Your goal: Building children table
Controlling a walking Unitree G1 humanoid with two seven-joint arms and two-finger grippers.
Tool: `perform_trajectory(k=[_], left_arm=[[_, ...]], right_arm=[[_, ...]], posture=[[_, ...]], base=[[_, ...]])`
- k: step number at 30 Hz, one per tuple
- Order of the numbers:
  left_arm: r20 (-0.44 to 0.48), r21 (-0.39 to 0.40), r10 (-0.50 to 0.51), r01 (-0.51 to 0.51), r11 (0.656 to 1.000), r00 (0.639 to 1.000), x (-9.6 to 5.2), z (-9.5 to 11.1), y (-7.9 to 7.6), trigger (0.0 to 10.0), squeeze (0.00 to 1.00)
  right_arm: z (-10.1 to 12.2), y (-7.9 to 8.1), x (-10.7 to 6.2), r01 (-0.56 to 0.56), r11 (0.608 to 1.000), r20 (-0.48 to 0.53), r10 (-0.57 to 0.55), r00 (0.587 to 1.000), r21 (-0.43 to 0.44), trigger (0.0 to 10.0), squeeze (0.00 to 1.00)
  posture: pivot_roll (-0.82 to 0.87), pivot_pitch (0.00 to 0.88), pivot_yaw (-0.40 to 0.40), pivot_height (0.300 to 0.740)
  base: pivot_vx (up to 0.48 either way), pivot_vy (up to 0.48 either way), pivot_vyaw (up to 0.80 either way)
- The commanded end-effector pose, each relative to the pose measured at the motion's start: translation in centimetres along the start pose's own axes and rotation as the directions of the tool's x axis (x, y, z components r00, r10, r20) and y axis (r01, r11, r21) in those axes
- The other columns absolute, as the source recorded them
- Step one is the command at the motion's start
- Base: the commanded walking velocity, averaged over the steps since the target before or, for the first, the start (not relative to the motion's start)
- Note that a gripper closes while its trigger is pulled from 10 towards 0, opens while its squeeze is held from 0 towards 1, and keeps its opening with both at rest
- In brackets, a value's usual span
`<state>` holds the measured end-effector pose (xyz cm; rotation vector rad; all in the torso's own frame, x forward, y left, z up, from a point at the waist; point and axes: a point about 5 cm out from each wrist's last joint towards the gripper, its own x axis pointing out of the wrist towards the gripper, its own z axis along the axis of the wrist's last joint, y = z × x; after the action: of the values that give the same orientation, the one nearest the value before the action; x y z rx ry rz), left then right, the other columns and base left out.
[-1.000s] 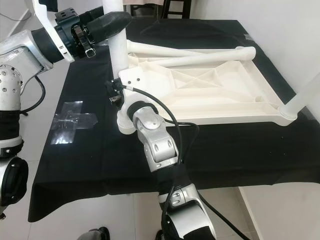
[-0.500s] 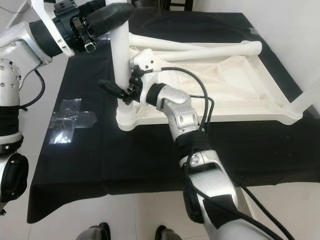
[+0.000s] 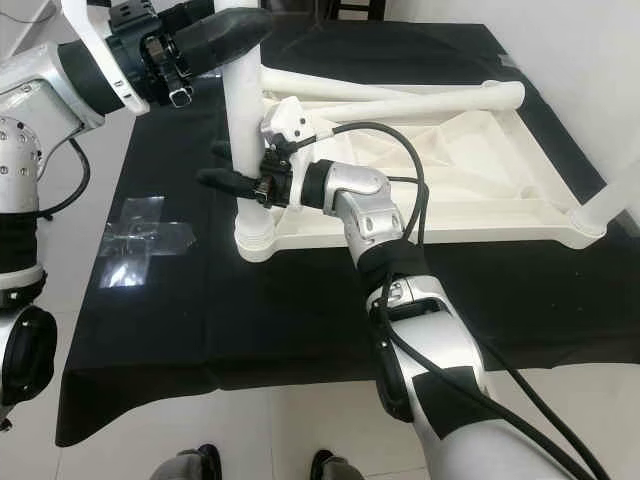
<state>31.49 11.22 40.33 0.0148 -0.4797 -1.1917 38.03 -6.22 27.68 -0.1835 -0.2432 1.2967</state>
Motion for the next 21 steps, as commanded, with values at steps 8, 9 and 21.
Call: perform_trajectory(k=[8, 9, 21], left_arm=[[-0.051, -0.04, -0.047, 0.045, 0.998, 0.998, 1.0, -1.4, -0.6, 10.0, 0.0], [-0.029, -0.065, -0.036, 0.034, 0.997, 0.999, 0.8, -1.1, -0.4, 10.0, 0.0], [-0.052, -0.049, -0.002, 0.0, 0.999, 0.999, 0.7, -1.1, 0.1, 10.0, 0.0]], right_arm=[[-2.3, 0.4, 1.2, 0.145, 0.986, -0.054, -0.141, 0.989, 0.084, 0.0, 0.0], [-4.4, 0.3, 1.1, 0.428, 0.894, -0.124, -0.413, 0.902, 0.133, 0.0, 0.0], [-8.6, 8.6, 2.1, 0.698, 0.699, -0.264, -0.652, 0.711, 0.154, 0.0, 0.0]], posture=[[0.14, 0.24, -0.083, 0.74], [0.14, 0.246, -0.1, 0.74], [0.15, 0.229, -0.094, 0.74]], base=[[0.0, 0.0, 0.0], [0.0, 0.0, 0.0], [0.0, 0.0, 0.0]])
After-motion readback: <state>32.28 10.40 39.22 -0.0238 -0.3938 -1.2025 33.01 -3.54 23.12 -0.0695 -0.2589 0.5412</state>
